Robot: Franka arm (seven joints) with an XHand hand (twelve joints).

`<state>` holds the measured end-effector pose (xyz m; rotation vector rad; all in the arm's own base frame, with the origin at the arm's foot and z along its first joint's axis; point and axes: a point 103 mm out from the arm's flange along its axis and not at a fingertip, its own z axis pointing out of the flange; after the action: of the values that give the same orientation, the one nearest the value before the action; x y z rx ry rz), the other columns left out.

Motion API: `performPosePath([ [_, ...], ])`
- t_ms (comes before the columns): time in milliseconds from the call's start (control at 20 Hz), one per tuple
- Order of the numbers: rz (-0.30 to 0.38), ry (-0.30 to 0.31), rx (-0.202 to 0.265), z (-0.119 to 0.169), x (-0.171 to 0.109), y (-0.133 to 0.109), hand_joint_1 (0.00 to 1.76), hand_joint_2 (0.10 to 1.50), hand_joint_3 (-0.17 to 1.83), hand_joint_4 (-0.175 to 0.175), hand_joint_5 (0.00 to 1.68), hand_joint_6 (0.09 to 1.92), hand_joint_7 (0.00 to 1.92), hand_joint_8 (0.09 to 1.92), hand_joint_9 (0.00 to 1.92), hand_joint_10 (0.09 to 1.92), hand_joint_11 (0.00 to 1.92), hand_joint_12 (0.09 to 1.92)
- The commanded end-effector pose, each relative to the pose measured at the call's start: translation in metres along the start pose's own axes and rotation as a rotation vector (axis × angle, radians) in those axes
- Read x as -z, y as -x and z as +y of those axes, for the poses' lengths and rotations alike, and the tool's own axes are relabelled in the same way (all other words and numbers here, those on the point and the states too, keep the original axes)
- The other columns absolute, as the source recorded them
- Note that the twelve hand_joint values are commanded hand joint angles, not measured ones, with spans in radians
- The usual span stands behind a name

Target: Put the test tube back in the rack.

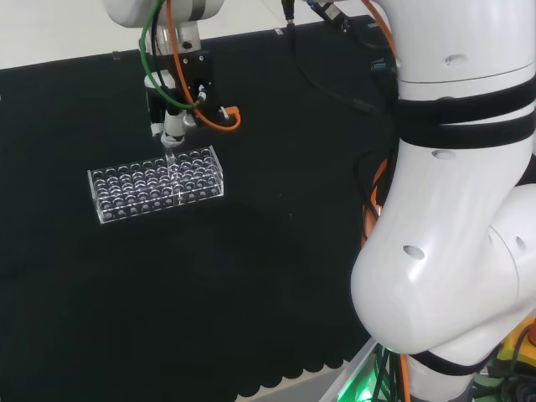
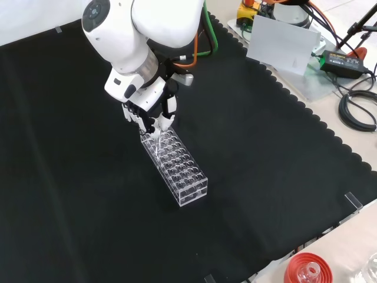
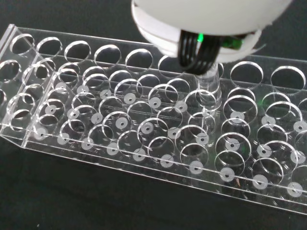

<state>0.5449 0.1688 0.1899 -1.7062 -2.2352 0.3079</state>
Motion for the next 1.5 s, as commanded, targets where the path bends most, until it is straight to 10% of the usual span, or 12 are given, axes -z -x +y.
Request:
performPosePath([
  [50, 0.0, -0.005, 0.005, 0.001, -0.001, -0.002, 1.44, 0.59, 0.66, -0.175, 1.38, 0.42, 1.54, 0.31, 1.32, 0.53, 1.09, 1.08],
  [1100, 0.035, -0.112, 0.024, 0.011, -0.016, -0.002, 1.44, 0.65, 0.58, -0.175, 1.35, 0.33, 1.52, 0.35, 1.27, 0.66, 1.07, 1.12],
  [1250, 0.058, -0.176, 0.037, 0.012, -0.02, -0.001, 1.36, 0.74, 0.39, -0.175, 1.19, 0.54, 1.38, 0.39, 1.28, 0.76, 0.92, 1.22],
  [1500, 0.071, -0.22, 0.054, 0.012, -0.02, 0.0, 1.25, 0.45, 0.83, -0.121, 0.8, 0.79, 0.94, 0.79, 1.12, 0.85, 0.64, 1.4],
])
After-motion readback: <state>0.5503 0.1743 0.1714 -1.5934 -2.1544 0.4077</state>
